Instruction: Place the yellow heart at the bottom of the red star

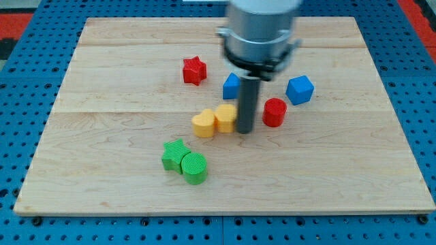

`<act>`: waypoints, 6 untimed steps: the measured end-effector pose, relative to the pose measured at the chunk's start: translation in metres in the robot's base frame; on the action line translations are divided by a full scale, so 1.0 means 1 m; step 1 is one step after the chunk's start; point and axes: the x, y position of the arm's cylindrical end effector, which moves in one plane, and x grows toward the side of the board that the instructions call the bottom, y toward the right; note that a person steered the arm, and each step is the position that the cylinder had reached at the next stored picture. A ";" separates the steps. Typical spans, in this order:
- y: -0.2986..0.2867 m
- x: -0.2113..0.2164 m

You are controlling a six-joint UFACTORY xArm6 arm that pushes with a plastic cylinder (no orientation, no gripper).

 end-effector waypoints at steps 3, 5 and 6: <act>-0.088 0.018; -0.082 -0.018; -0.049 -0.024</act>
